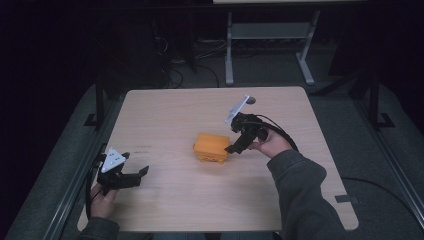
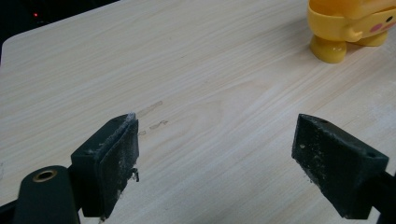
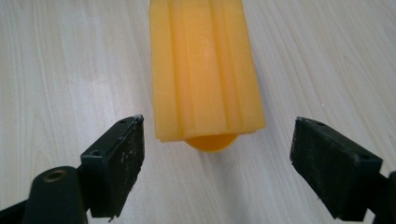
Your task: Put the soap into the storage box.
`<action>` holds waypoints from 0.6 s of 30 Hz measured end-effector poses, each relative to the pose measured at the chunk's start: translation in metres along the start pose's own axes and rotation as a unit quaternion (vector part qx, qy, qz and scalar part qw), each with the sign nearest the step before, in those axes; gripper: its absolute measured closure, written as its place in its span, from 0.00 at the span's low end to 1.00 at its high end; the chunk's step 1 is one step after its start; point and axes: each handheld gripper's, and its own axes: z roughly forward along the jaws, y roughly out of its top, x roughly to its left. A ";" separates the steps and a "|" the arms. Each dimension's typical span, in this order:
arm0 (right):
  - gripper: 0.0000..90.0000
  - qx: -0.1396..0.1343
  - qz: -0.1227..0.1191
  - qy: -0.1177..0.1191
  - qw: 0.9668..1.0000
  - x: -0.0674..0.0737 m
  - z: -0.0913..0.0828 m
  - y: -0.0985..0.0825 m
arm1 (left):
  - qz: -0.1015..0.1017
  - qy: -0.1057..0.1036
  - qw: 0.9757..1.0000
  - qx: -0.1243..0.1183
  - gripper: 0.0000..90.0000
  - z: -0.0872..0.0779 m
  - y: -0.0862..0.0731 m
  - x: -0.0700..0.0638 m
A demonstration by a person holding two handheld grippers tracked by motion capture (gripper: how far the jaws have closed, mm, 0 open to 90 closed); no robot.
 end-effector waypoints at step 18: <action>0.19 -0.005 0.020 -0.005 1.000 0.001 -0.011 -0.028 | 0.004 0.000 1.000 0.003 0.16 0.000 0.000 0.000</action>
